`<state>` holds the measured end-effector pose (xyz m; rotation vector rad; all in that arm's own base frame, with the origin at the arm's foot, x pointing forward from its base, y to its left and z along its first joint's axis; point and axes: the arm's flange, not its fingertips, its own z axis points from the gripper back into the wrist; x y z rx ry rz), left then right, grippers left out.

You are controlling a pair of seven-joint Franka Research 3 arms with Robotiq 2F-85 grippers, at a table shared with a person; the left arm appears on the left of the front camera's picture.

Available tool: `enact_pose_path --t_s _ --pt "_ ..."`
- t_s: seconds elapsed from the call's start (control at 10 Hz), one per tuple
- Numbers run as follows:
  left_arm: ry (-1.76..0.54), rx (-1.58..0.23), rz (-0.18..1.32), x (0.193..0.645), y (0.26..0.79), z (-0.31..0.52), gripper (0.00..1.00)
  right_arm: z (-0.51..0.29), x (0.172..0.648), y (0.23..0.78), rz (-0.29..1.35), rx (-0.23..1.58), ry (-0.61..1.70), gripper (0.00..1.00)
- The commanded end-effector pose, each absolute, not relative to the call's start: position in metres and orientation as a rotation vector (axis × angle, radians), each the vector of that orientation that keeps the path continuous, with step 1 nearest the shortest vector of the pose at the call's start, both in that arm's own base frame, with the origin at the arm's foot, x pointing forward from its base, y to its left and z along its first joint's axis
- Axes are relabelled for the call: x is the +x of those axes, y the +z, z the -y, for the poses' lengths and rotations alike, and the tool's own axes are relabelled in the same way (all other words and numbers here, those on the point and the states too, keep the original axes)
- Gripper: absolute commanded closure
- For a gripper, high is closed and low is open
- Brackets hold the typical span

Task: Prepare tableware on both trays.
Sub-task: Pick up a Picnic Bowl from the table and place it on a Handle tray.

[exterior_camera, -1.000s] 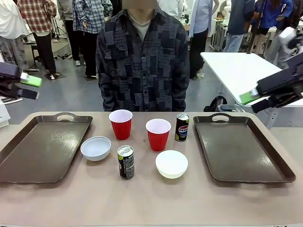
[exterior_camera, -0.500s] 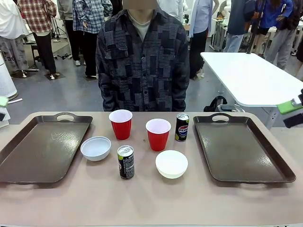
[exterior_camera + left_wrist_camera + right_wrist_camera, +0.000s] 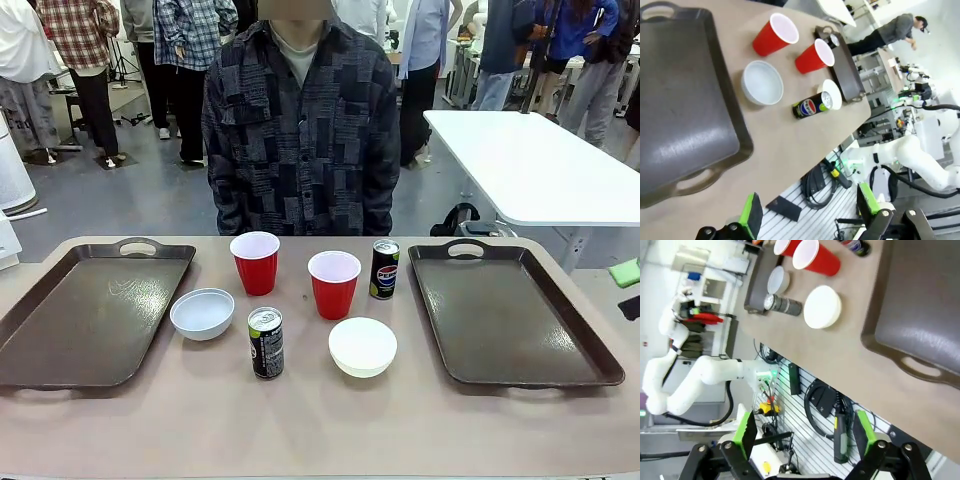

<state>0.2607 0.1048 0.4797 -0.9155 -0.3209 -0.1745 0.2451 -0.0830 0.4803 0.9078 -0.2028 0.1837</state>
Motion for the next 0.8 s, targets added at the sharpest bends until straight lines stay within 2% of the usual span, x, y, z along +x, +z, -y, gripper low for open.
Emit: enact_pose_path --t_s 0.0,0.2,0.3,0.7 --pt "-0.188 -0.886 0.337 0.219 0.426 -0.065 0.0 0.028 0.187 0.383 0.188 0.886 0.178 0.0" --pt "-0.21 -0.824 0.336 0.22 0.428 -0.056 0.0 0.025 0.191 0.381 0.201 0.854 0.179 0.0" --pt "-0.172 -0.902 0.318 0.262 0.476 -0.107 0.0 0.09 0.251 0.464 0.171 0.901 0.163 0.0" --pt "-0.172 -0.902 0.318 0.262 0.476 -0.107 0.0 0.09 0.251 0.464 0.171 0.901 0.163 0.0"
